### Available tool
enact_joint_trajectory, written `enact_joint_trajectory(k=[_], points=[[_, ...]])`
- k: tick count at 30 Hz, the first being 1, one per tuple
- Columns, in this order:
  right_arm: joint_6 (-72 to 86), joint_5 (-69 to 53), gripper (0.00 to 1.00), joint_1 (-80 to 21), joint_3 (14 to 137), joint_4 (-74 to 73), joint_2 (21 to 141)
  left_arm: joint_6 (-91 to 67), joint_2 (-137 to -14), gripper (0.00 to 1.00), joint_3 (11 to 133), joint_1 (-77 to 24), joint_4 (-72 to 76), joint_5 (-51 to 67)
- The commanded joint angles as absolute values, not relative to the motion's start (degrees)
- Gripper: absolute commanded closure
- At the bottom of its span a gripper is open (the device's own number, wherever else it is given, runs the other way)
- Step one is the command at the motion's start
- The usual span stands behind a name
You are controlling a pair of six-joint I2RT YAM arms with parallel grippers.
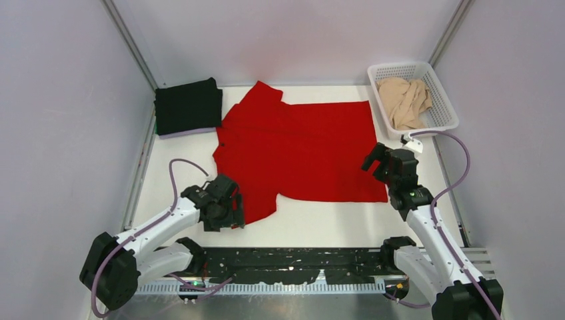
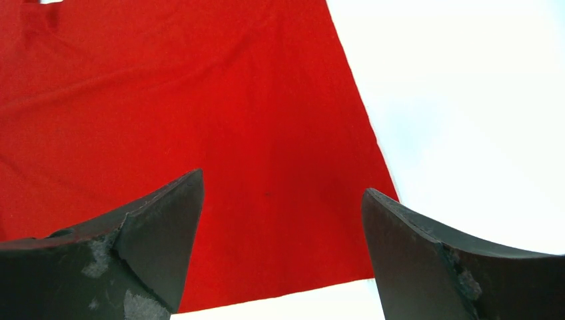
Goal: Fold and stack the t-shirts
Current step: Grab the side of the flattened tshirt closest away from the robot with both arms
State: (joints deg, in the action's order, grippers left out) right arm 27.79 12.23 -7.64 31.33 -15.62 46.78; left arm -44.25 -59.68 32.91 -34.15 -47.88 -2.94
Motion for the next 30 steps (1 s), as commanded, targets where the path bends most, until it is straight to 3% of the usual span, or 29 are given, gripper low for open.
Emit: enact_joint_trajectory(k=[1,4,13,21,24,30], points=[[28.39,13.28,0.05,-7.38,31.08,-13.94,46.21,-49.42,-58.19,0.22,29.44,-36.91,-42.79,-0.51],[27.95,12.71,0.05,-7.40,31.38,-14.13,47.38,-49.91,-58.41,0.33,29.00,-37.30,-41.27,-0.78],[27.83,12.85,0.05,-7.36,31.86,-14.67,49.04,-45.91,-63.32,0.38,32.26,-37.29,-39.57,-5.72],[28.06,15.07,0.04,-7.38,32.18,-15.77,49.38,-45.80,-70.10,0.64,30.64,-37.42,-34.35,-1.73],[29.12,16.91,0.04,-7.38,32.34,-16.72,49.40,-45.49,-72.39,0.99,30.93,-37.36,-34.59,-1.47],[31.71,21.07,0.04,-7.37,32.08,-19.98,48.95,-45.09,-72.74,1.00,31.02,-38.05,-36.94,-0.41]])
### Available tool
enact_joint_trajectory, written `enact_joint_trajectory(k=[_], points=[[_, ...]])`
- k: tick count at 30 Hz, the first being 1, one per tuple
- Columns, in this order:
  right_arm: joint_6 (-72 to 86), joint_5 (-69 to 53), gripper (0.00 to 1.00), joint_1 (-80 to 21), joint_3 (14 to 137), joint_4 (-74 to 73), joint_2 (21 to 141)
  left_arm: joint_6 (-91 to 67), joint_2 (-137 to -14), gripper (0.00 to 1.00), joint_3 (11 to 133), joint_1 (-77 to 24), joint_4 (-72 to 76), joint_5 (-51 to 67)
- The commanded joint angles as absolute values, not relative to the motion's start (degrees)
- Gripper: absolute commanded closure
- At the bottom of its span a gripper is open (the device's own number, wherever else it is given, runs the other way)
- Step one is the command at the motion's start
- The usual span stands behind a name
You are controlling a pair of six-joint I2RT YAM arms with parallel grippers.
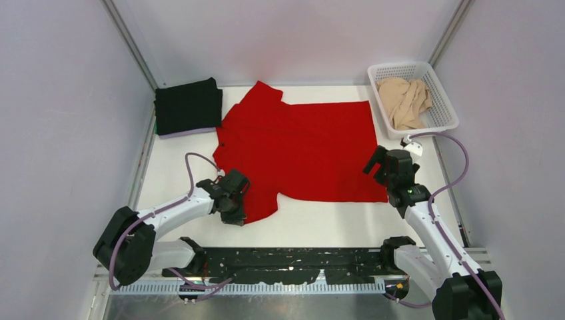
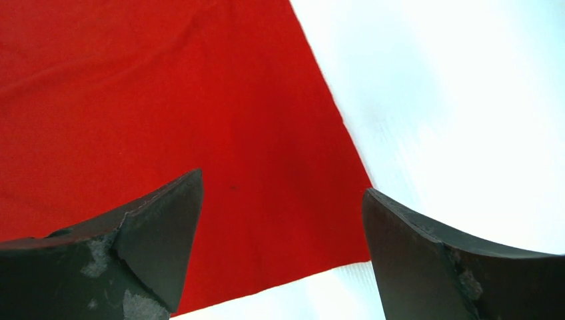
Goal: Fold and stack the t-shirts
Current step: Grab the side of the flattened tshirt closest away from the robot with both arms
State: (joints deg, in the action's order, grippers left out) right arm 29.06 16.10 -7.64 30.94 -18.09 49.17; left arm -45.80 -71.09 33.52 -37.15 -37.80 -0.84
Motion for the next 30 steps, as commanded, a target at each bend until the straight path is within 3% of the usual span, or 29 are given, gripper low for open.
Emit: enact_joint_trajectory(k=[1,10,19,25,30], points=[[32.12,21.70,0.04,-7.38,32.08,-20.63,48.67,-45.20,-72.19,1.00,30.80,-38.38,-37.53,-0.28],[39.67,28.07,0.05,-7.35,26.38,-29.82,40.31,-48.92,-63.84,1.00,26.63,-42.26,-44.53,2.81],[44.30,25.12,0.00,-7.20,22.27,-34.74,36.32,-50.00,-58.18,1.00,24.61,-42.45,-46.50,4.81],[45.05,22.84,0.13,-7.17,19.76,-28.98,41.31,-49.22,-56.73,1.00,25.11,-42.45,-46.83,4.21],[46.23,20.52,0.29,-7.21,19.53,-27.18,45.60,-49.61,-56.31,1.00,24.38,-42.46,-46.32,4.84]])
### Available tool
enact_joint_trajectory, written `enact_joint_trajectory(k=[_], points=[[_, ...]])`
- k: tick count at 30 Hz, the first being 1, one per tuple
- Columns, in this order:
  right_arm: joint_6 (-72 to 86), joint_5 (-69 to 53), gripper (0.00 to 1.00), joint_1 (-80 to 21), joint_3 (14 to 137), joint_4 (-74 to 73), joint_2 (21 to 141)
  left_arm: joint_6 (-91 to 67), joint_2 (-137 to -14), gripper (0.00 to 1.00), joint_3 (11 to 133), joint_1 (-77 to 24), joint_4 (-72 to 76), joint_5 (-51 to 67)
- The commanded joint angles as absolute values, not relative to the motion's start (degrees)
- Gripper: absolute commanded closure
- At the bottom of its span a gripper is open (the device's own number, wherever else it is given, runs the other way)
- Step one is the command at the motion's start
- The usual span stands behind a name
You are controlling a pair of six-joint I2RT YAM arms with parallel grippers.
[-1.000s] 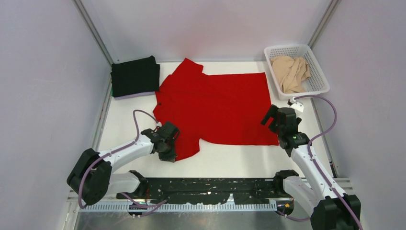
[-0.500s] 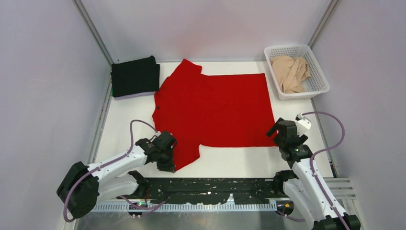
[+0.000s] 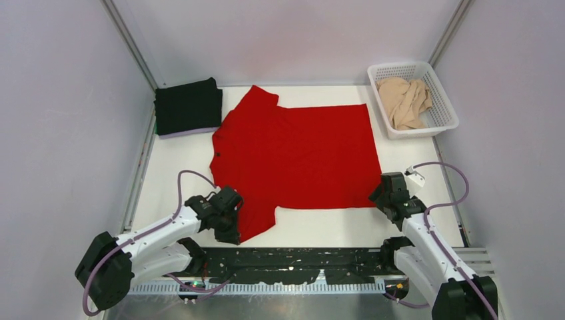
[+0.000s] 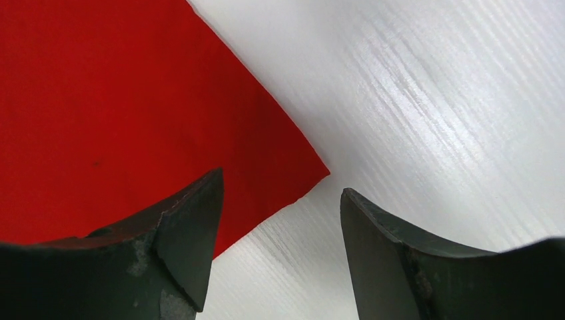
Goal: Fold and stack the t-shirts
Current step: Grab the side of the flattened tshirt closest away from the robot with both arms
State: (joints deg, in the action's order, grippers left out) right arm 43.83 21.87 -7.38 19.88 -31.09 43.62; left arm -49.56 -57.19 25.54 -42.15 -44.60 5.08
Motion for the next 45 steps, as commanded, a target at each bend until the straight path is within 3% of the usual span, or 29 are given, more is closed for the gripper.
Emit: enact_joint_trajectory(k=[1,12,15,19,33,45], points=[[46.32,20.50,0.30,-7.23,19.34,-26.90,46.38,-49.65,-56.10,1.00,24.22,-42.47,-46.22,4.92],[47.55,22.32,0.53,-7.25,18.53,-23.07,52.12,-49.40,-56.70,1.00,25.01,-42.45,-46.63,4.86],[46.92,23.00,0.78,-7.26,18.46,-21.68,53.34,-49.39,-56.79,1.00,25.26,-42.45,-47.03,4.89],[45.81,24.34,0.94,-7.14,19.00,-21.42,53.29,-49.31,-56.52,1.00,25.48,-42.45,-46.78,4.93],[49.78,23.36,0.95,-7.36,20.81,-40.05,35.37,-52.68,-44.74,1.00,22.84,-42.46,-52.24,4.42],[47.53,18.68,0.95,-7.86,21.48,-35.68,36.68,-51.39,-44.86,1.00,25.51,-42.45,-40.86,9.20]])
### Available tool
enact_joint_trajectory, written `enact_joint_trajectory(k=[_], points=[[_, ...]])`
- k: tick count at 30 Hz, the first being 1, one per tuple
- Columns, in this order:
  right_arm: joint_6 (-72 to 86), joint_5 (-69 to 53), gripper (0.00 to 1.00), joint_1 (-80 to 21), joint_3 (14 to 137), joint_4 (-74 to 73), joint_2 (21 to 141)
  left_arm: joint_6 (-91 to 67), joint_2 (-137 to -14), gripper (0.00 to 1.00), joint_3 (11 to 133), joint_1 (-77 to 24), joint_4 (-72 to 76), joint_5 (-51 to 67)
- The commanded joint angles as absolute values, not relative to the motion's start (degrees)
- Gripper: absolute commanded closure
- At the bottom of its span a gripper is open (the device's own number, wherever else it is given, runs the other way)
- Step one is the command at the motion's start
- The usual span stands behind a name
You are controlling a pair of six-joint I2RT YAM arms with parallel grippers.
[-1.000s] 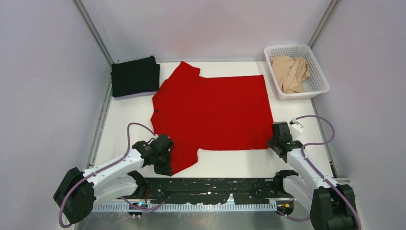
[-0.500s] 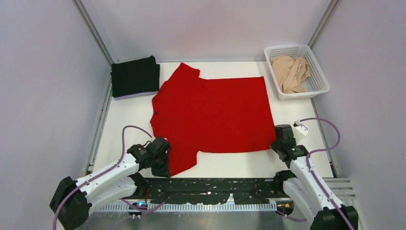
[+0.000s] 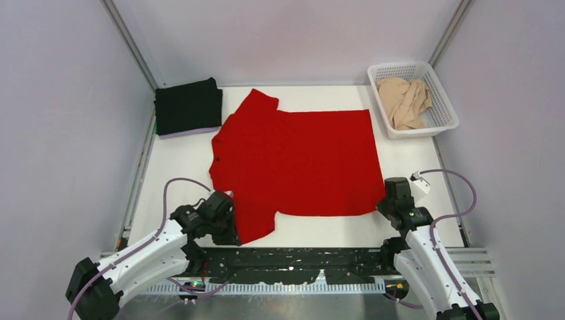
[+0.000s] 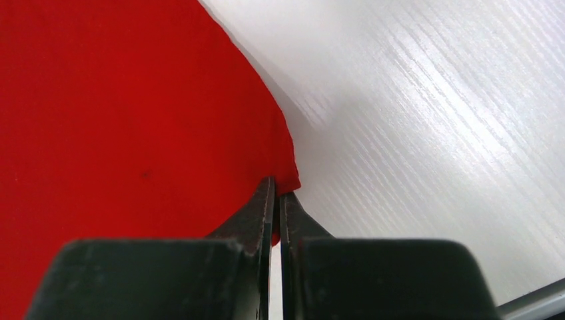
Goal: Fold and stack the t-shirts
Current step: Grab the side of the flattened tshirt closest away from the robot with both arms
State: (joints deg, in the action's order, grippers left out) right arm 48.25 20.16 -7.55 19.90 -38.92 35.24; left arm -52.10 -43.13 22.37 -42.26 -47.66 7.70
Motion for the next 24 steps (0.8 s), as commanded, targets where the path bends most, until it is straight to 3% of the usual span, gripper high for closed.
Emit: enact_joint_trajectory(k=[1,11,24], points=[[47.02,18.48,0.95,-7.90,22.14,-35.24,37.56,-51.08,-45.86,1.00,26.70,-42.37,-40.23,8.88],[45.70,15.01,0.95,-7.99,30.10,-32.87,45.85,-42.68,-61.90,1.00,46.42,-39.16,-43.40,6.44],[43.53,19.06,0.95,-8.05,42.07,-31.71,57.21,-36.19,-73.24,1.00,61.37,-23.57,-45.87,12.67]])
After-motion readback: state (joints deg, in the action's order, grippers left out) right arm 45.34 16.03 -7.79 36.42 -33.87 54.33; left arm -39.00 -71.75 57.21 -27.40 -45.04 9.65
